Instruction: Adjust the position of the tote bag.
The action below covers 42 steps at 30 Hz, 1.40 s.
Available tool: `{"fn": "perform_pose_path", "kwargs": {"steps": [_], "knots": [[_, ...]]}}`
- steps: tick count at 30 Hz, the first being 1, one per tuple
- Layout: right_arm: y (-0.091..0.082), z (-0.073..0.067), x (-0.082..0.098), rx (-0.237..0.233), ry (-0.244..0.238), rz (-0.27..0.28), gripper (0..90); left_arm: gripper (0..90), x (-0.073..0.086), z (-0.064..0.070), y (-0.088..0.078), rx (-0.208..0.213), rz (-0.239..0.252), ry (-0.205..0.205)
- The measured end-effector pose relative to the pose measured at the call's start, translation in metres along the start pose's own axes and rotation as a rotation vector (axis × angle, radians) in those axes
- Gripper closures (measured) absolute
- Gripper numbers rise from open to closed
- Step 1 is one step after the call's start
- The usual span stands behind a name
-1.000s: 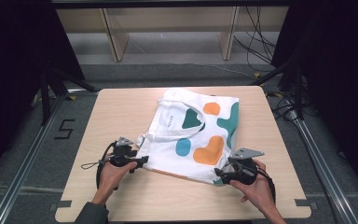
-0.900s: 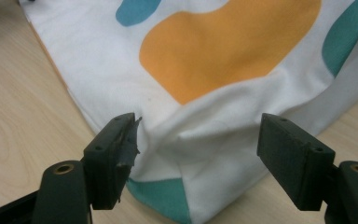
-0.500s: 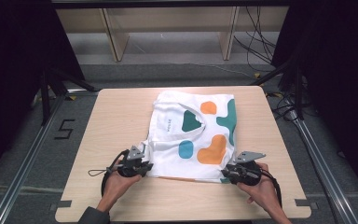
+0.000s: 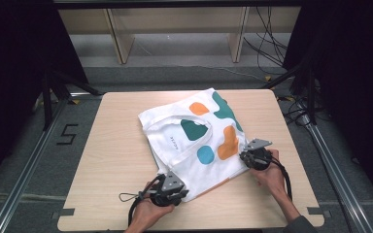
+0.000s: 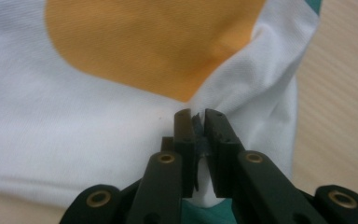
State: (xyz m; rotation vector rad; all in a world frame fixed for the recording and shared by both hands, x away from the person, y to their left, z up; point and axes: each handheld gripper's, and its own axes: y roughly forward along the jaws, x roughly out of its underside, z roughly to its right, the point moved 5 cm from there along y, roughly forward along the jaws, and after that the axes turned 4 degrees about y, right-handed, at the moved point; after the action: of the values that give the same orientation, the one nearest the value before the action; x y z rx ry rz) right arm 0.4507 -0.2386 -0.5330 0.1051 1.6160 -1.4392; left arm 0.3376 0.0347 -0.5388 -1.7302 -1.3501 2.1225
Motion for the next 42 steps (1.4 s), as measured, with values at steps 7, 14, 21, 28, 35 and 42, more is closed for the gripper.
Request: {"fn": "perform_pose_path", "kwargs": {"steps": [7,14,21,28,35,42], "knots": [[0.013,0.018,-0.012,0.068,0.039,0.021,74.7,74.9,-0.025,0.024,0.023,0.030,0.007,0.048],[-0.015,-0.023,-0.023,-0.071,0.035,0.100,49.7,43.6,-0.030,0.034,0.013,0.136,0.028,0.042],[-0.036,-0.075,-0.021,-0.228,0.006,0.096,39.6,31.8,-0.013,-0.008,-0.037,0.031,0.082,-0.045],[-0.044,-0.129,-0.027,-0.318,-0.054,0.112,38.2,29.9,0.023,-0.062,-0.060,-0.167,0.030,-0.110],[-0.035,-0.159,-0.024,-0.340,-0.098,0.074,37.9,27.2,0.040,-0.086,-0.066,-0.236,-0.034,-0.125],[-0.014,-0.169,-0.021,-0.282,-0.216,0.020,51.3,24.7,0.044,-0.095,-0.065,-0.254,-0.039,-0.124]]}}
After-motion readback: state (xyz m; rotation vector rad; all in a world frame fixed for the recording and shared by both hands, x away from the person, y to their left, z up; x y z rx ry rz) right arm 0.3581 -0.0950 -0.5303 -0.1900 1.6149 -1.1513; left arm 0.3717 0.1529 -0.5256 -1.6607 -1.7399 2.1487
